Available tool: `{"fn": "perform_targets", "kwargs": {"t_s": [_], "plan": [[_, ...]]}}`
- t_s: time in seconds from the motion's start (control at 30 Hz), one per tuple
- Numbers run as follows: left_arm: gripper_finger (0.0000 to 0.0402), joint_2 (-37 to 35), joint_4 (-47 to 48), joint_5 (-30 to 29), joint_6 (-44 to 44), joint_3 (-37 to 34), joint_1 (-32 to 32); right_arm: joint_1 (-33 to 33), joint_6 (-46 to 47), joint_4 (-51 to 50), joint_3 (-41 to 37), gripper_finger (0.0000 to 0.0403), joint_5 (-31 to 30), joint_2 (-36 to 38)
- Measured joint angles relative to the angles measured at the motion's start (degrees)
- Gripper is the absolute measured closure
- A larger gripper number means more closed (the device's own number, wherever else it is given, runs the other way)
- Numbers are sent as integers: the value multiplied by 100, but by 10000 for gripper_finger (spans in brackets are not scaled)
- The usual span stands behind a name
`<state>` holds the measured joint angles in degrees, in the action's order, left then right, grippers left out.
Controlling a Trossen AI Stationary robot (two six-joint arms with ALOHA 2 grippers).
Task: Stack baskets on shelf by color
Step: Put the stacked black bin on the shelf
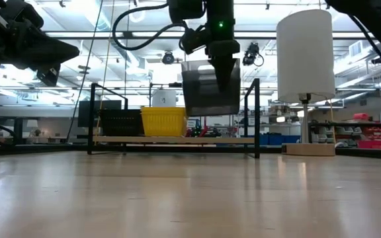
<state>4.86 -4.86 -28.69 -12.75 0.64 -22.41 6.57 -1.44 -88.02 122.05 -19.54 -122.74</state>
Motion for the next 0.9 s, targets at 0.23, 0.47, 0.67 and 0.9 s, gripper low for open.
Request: {"fn": "perform_targets", "kwargs": {"t_s": [0.23, 0.47, 0.67, 0.9], "plan": [[368, -1, 0, 0, 0, 0, -1, 44, -54, 587, -705, 373, 67, -2], [370, -2, 0, 0, 0, 0, 0, 90, -4, 689, -1015, 366, 106, 2], [378, -2, 0, -2, 0, 0, 0, 180, 163, 688, -1085, 353, 209, 2], [369, -1, 0, -2, 0, 0, -1, 184, 193, 614, -1085, 323, 235, 2]]}}
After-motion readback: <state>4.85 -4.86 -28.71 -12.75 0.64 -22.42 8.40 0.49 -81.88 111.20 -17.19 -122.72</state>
